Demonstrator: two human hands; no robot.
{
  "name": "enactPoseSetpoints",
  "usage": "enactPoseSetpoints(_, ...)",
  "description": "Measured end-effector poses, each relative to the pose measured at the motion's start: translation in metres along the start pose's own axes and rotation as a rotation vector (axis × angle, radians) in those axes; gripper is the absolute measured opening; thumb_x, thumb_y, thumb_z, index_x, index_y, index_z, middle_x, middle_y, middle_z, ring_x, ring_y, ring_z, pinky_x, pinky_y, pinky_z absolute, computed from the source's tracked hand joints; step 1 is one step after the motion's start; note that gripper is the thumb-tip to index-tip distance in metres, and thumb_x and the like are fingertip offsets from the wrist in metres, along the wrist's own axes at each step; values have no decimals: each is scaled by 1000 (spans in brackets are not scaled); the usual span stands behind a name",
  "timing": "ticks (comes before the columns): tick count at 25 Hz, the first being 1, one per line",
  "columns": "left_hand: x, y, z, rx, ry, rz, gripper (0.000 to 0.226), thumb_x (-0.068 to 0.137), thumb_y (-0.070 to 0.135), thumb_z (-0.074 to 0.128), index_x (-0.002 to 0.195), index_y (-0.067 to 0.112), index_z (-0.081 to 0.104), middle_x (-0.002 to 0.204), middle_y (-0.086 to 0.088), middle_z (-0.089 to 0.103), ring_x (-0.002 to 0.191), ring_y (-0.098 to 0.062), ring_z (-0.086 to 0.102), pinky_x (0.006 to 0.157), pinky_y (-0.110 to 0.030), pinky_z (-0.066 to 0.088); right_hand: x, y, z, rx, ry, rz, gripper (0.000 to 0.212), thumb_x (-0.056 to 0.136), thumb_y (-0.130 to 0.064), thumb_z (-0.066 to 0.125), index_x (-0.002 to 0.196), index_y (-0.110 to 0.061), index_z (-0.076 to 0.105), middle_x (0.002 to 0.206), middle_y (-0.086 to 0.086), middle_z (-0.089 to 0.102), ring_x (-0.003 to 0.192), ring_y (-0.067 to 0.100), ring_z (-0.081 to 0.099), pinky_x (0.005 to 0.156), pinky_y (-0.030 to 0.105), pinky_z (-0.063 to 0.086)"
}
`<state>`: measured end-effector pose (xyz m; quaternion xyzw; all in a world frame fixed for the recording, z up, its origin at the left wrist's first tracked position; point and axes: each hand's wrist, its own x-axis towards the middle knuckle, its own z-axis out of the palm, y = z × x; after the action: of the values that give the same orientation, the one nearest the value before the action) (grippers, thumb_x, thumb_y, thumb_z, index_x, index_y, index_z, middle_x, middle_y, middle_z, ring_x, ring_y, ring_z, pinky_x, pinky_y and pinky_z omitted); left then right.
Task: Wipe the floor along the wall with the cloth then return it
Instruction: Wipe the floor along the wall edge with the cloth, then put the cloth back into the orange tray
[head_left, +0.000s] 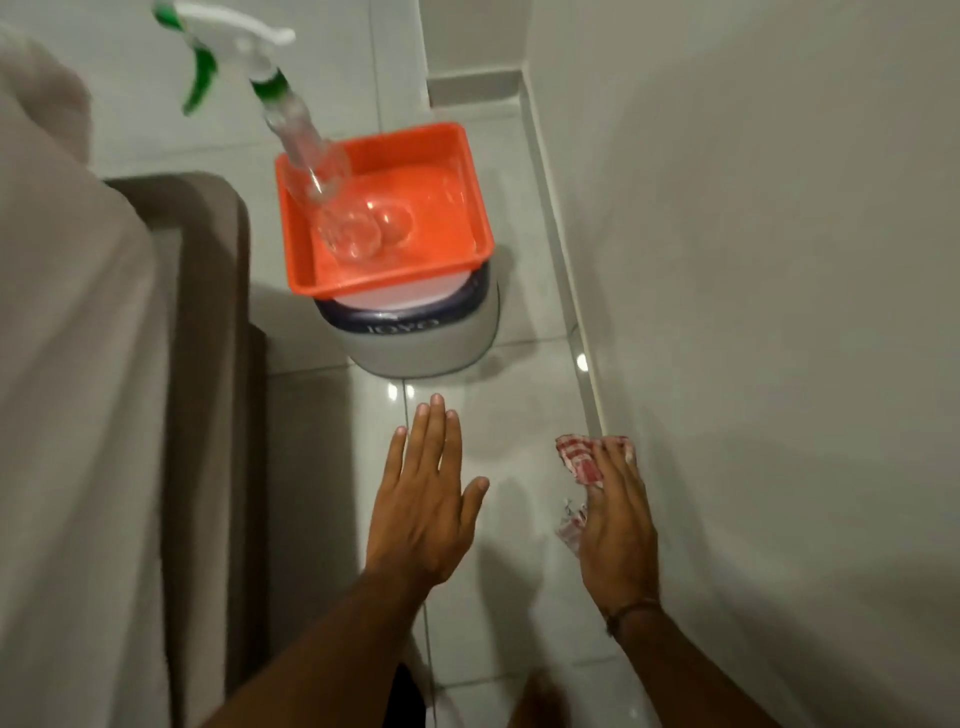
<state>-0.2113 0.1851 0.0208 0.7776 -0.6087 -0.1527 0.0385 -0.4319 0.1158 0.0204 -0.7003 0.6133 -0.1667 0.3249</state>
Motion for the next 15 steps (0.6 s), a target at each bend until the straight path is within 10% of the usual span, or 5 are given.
enactPoseSetpoints(3,58,-10,-41,-12,74,-3,77,113,55,21,173,11,0,183,-13,-5,171,-29,-5,138,-50,3,64,-60,-4,-20,-3,-32,99,73,-8,91,157,-10,38,167,8,33,157,21,19,123,49,35)
enactPoseSetpoints(10,185,-75,-51,-14,107,-46,78,114,50,29,174,3,11,183,-18,3,171,-33,5,138,-56,11,226,-177,44,49,2,-130,68,102,-42,51,160,-12,31,169,8,30,159,25,17,126,54,27)
enactPoseSetpoints(15,221,-111,-29,-60,18,-86,77,114,52,28,174,5,13,182,-12,-1,171,-28,2,138,-55,10,316,-220,109,-90,-22,-217,65,102,-22,59,158,-7,32,167,15,31,158,33,19,128,53,18)
